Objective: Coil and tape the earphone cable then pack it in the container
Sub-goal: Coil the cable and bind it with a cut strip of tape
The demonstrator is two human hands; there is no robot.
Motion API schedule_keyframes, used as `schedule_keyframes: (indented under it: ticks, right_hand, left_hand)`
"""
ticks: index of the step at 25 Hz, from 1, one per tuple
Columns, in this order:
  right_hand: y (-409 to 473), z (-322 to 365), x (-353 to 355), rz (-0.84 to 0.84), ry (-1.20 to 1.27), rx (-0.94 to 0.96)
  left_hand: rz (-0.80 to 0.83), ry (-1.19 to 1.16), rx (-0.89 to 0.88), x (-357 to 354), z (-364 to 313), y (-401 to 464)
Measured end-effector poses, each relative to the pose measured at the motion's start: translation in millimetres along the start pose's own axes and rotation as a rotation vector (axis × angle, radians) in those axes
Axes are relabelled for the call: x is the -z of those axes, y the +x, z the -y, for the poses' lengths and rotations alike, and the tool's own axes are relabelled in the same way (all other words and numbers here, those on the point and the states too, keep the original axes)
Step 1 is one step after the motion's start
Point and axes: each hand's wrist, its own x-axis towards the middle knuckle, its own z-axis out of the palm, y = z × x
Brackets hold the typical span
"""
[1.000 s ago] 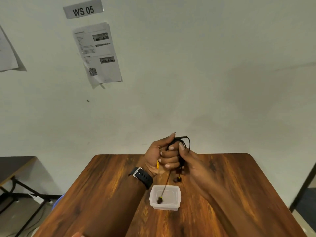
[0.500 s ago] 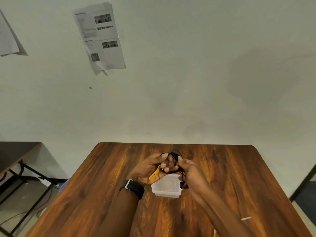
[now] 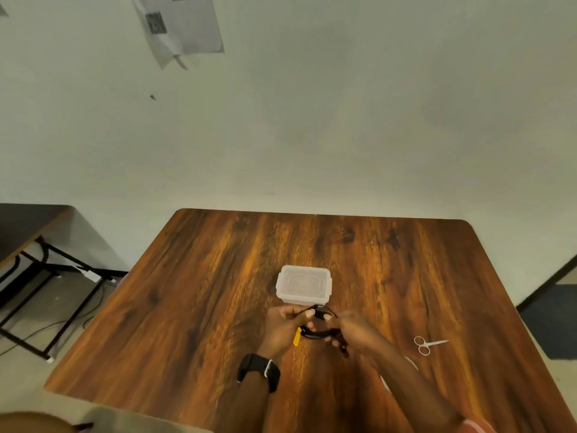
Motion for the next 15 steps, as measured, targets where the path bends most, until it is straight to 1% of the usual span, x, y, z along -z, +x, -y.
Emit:
schedule_keyframes:
  ticks: [1,3,5,6,8,11,13,15]
  right_hand:
    - [0,-9,2,0.059,0.016,-0.082]
    - [1,-25,4,0.161,0.043,-0.191]
    - [15,-39,-3,0.165,0.065,-0.234]
    - [25,-46,-9,0.115,0.049,-0.238]
    - [48,-60,-23,-0.027,-0.043,-0.186]
    - [76,-73,-40,-0.264,-0.307,-0.142]
    - [89,-82,-45,-0.368,-0.389,-0.133]
    - [95,-90,-47,-0.436,-0.433,-0.084]
  left_hand:
    - [-0.033,0.080,-0.029,-2,17,-4]
    - [-0.042,0.236,-0.065,-2,44,-10]
    - [-0.016,0.358,-0.065,-3,62,-7]
    - [-0.007,0.426,-0.056,-4,68,-2]
    - [-0.037,0.561,-0.035,-8,82,15]
    - [-0.049,0.697,0.010,-18,96,35]
    - [-0.038,0.769,0.022,-24,101,47]
    - [-0.021,0.851,0.034,-29,106,57]
